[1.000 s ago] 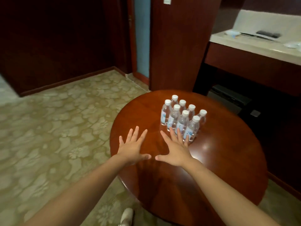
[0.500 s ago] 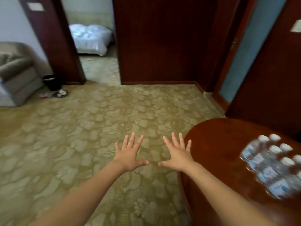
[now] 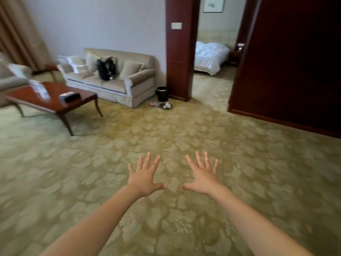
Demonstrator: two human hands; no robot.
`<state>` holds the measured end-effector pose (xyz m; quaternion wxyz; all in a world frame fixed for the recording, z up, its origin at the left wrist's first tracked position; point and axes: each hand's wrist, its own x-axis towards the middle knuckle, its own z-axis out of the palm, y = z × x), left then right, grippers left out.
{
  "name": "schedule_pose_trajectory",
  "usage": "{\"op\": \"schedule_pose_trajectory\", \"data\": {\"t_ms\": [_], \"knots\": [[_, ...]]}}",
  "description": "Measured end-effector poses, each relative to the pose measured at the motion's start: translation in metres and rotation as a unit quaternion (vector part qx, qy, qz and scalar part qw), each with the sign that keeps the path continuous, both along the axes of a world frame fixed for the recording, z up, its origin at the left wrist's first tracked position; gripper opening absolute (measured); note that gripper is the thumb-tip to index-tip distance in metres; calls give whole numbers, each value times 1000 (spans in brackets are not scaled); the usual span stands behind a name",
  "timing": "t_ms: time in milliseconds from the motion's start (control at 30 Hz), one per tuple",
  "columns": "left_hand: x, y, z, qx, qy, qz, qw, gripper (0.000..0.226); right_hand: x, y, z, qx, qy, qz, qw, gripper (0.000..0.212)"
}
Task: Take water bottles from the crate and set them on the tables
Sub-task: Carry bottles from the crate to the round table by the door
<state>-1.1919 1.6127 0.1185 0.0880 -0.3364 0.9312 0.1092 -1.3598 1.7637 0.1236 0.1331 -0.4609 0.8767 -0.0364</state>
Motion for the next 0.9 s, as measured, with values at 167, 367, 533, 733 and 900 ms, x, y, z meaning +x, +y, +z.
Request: {"op": "schedule_pose_trajectory", "data": {"t_ms": [167,367,533,733,900], "knots": [[55,-82,3,16,9,99,995,107,34,-119,8,5,3,98,995,115],[99,-166,-15,32,8,194,980,107,61,-247,-10,22,9,187,982,115],[125,-247,-35,36,8,288,957,107,73,-370,-29,43,-4,271,962,115],[138,-354,-23,30,4,390,920,107,88,-523,-18,19,-5,369,929,116],[153,-432,-10,15,6,458,889,107,107,-634,-6,9,-2,427,904,114]]}}
